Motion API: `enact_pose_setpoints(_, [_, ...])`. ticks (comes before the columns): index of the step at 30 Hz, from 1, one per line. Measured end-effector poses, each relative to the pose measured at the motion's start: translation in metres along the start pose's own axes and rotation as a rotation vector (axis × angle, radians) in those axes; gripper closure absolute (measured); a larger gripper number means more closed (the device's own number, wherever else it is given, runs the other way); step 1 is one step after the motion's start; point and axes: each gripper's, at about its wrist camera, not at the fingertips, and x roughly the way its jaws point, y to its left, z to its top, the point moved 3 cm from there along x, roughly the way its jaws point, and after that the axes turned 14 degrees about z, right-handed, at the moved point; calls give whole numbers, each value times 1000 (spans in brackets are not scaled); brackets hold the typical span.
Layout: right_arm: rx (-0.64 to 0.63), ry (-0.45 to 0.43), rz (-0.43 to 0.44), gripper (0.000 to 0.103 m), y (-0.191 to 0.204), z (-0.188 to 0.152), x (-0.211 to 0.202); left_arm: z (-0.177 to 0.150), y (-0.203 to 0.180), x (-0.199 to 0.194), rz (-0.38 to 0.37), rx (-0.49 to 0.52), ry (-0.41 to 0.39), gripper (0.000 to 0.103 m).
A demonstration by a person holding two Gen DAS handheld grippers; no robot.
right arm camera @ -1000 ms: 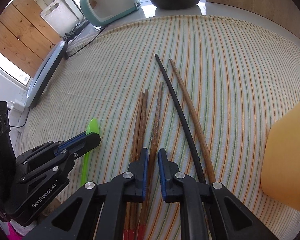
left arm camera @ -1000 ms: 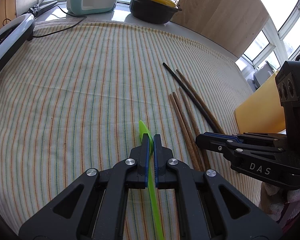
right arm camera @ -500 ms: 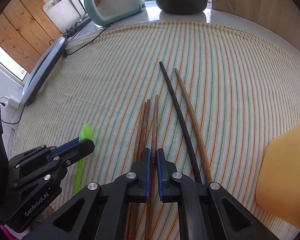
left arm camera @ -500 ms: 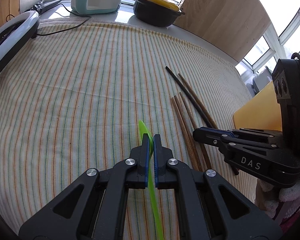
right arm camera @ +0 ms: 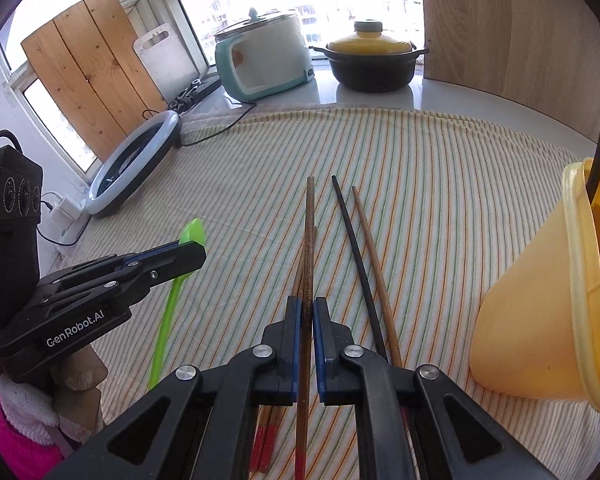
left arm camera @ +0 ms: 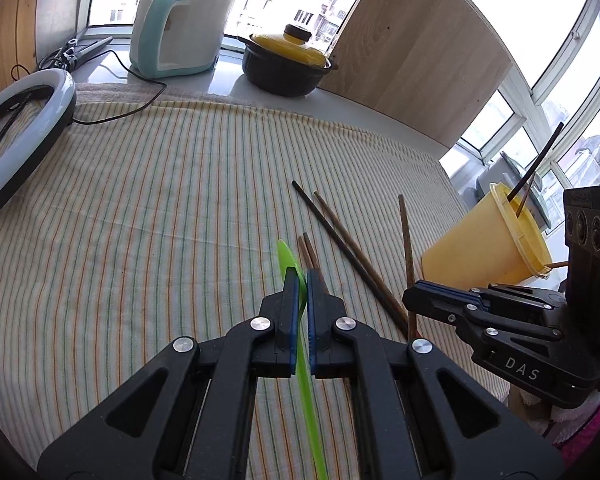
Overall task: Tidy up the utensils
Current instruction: 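Lift the green spoon with the left tool while the right tool carries the chopstick to the container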
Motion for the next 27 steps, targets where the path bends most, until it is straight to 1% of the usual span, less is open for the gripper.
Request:
enact_pose_setpoints(5, [-29,-53,2,99,6,-4,-25,8,-12,-18,-24,15,-45,102])
enact_pose_setpoints(13, [-48,-159,-7,100,6,-8,-69,20,-41,-50,-46,65,-153,102])
enact_pose_setpoints(17, [-44,-204,2,100,4,-10,-93,26,-59,-60,-77,84,-183,102])
enact_pose_setpoints(27, [-53,-331,16,100,-5,-12,-162,39,-112,-79,-123,152,-252,102])
